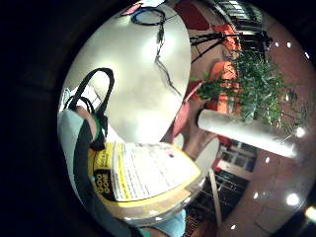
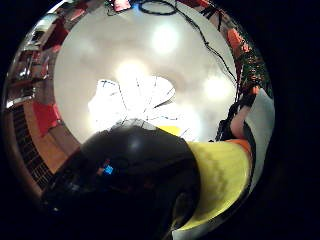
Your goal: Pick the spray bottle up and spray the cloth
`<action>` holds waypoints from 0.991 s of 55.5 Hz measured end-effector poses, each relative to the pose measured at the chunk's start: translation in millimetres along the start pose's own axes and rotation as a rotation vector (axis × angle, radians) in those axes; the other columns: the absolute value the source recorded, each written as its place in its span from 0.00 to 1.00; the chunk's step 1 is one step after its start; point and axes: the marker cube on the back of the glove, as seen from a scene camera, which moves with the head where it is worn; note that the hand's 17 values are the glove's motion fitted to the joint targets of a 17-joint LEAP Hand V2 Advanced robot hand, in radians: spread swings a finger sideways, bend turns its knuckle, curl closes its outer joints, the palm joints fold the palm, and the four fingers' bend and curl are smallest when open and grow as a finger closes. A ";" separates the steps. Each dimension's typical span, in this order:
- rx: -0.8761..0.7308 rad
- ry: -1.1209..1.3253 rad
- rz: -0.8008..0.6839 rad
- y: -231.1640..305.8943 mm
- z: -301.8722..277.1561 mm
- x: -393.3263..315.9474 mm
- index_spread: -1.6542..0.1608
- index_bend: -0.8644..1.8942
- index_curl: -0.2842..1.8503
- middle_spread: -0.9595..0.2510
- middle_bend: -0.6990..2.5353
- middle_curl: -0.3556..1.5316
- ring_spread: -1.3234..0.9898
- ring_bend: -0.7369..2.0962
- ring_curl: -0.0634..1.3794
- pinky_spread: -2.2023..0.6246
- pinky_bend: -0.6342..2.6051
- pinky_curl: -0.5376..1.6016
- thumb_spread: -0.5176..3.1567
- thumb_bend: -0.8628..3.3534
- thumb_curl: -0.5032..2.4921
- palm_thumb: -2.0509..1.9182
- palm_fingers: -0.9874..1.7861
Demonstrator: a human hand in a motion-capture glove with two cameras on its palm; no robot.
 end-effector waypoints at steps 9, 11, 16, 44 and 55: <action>-0.051 -0.041 -0.033 -9.1 21.1 -8.9 0.81 0.47 0.37 0.70 0.40 0.44 0.47 0.43 0.34 0.68 0.31 0.44 0.16 0.20 0.42 0.75 0.86; -0.051 -0.052 -0.041 -10.4 23.3 -10.6 0.81 0.47 0.37 0.70 0.40 0.44 0.47 0.43 0.34 0.68 0.31 0.44 0.16 0.20 0.42 0.75 0.86; -0.024 -0.106 -0.073 -10.8 21.6 -15.6 0.81 0.47 0.37 0.70 0.40 0.44 0.47 0.43 0.34 0.68 0.31 0.44 0.16 0.20 0.42 0.75 0.86; 0.283 -1.306 -0.455 44.9 -72.1 -101.3 0.81 0.47 0.37 0.69 0.40 0.44 0.48 0.43 0.34 0.68 0.31 0.44 0.17 0.20 0.42 0.75 0.86; 0.258 -1.704 -0.568 51.1 -62.8 -174.0 0.81 0.47 0.37 0.69 0.40 0.44 0.48 0.44 0.34 0.68 0.31 0.44 0.17 0.20 0.42 0.75 0.86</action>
